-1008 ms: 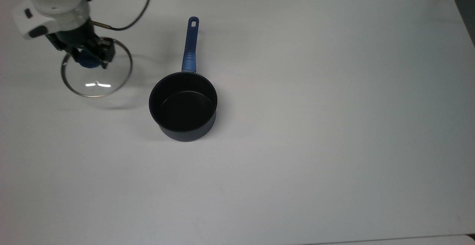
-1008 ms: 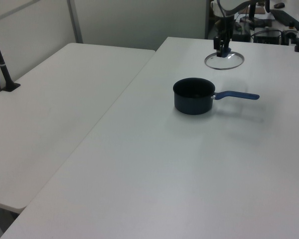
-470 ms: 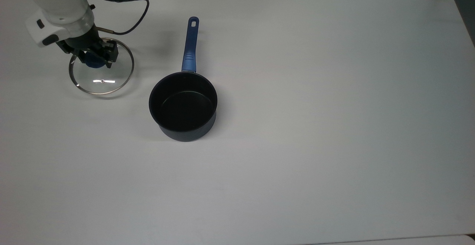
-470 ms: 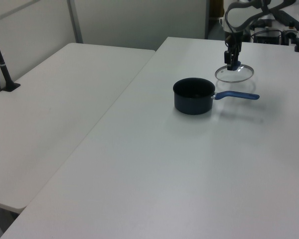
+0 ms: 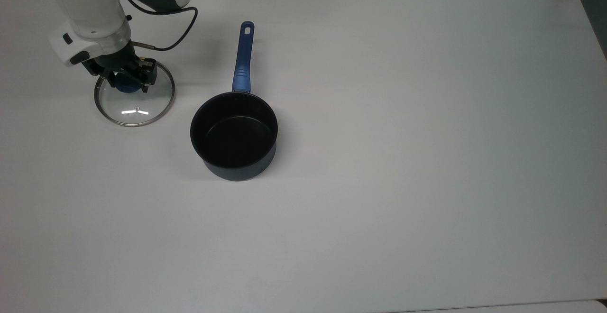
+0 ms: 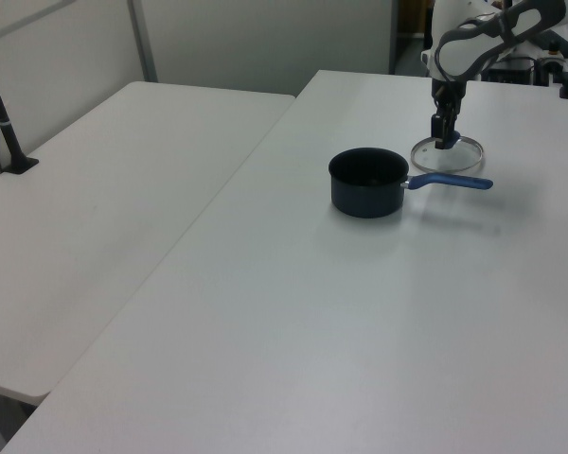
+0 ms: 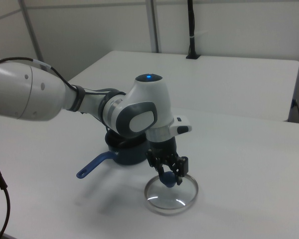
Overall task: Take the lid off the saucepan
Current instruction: 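Lower the glass lid onto the table beside the saucepan, then open the gripper to release the lid knob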
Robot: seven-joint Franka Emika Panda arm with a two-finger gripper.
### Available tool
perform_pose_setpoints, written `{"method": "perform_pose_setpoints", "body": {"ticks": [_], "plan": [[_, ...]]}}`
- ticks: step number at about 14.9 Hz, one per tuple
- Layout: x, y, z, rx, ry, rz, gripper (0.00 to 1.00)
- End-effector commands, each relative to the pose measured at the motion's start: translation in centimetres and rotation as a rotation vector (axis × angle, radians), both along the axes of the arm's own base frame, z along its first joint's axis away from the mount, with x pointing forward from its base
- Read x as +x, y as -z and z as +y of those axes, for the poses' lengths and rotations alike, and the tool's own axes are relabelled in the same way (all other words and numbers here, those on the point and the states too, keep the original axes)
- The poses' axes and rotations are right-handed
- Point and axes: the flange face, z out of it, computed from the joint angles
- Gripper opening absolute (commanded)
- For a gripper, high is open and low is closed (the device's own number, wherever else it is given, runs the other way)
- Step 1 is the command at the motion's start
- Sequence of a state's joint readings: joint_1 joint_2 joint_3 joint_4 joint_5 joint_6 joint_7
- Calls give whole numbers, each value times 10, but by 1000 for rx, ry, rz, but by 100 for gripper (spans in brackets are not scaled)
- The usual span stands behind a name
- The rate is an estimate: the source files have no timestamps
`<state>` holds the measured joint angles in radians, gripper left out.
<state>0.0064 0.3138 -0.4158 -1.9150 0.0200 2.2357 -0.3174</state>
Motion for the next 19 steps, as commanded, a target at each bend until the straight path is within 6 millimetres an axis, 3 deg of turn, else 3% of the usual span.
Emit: {"method": "perform_pose_setpoints", "body": {"ticks": [1, 6, 13, 19], "plan": [[-11, -10, 5, 0, -41, -14, 38], [-13, -3, 6, 4, -42, 2, 41], [-19, 3, -9, 2, -62, 19, 42], [-20, 20, -12, 3, -64, 49, 42]]}}
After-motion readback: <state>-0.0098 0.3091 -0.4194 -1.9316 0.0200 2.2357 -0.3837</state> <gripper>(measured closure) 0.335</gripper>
